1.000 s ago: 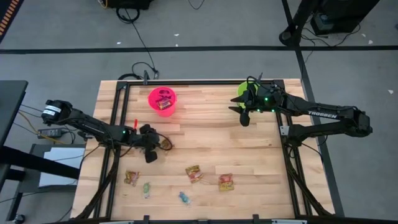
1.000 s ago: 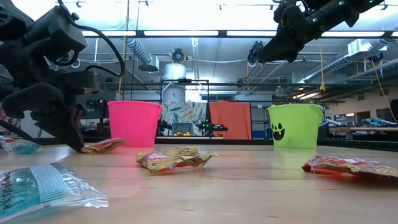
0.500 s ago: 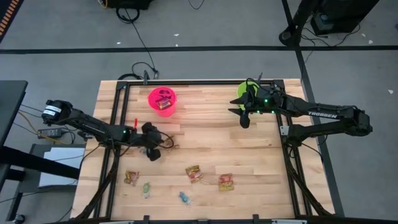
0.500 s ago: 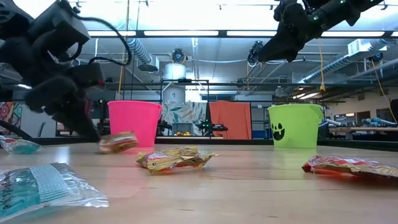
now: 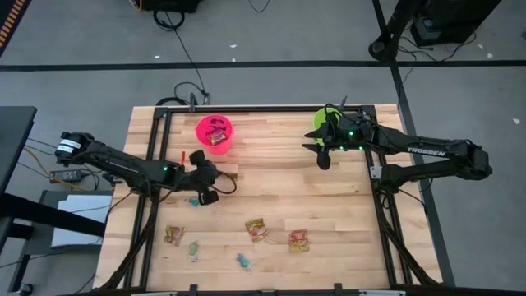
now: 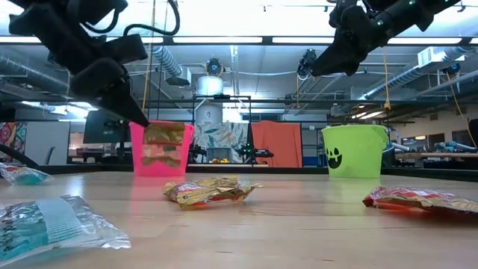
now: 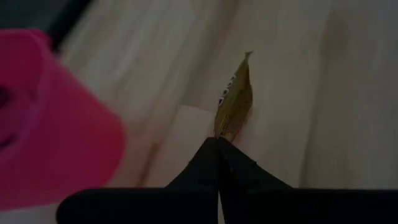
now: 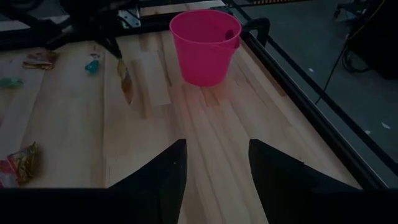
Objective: Sort candy by brand, put in halloween buckets
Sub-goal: Put the gold red candy into the pink bucket
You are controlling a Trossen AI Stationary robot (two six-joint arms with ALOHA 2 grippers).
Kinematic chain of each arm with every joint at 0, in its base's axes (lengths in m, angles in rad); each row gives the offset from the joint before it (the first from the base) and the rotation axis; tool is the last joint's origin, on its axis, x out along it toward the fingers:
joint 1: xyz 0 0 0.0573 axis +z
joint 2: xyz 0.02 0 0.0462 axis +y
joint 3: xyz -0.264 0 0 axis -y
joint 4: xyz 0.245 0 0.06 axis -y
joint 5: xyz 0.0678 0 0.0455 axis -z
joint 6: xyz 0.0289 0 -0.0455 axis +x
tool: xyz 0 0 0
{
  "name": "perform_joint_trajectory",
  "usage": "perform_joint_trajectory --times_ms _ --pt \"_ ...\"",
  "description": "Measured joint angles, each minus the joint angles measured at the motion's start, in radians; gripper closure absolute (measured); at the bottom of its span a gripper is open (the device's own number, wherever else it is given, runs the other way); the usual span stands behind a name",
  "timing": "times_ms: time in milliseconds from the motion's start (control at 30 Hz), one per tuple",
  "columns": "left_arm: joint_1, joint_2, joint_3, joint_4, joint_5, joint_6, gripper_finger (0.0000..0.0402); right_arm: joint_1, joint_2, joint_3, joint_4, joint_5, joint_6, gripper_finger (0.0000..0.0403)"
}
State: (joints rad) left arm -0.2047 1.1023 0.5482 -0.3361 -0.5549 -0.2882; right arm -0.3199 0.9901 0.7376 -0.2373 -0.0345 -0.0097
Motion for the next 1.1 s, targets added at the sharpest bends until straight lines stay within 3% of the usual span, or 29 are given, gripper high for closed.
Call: perform_joint_trajectory --times_ms 267,733,1100 --pt "0.002 0.000 0.065 -0.099 -0.163 -0.001 0.0401 0.000 0.000 0.000 -0.006 0.000 -0.001 0.0219" --pt "0.003 -0.009 0.073 -0.102 -0.462 -0.003 0.0401 0.000 0.000 0.000 -0.016 -0.003 -0.018 0.0219" --pt "0.004 -0.065 0.073 0.054 -0.643 0.171 0.0401 0.000 0.000 0.000 -0.036 0.008 -0.027 0.0219"
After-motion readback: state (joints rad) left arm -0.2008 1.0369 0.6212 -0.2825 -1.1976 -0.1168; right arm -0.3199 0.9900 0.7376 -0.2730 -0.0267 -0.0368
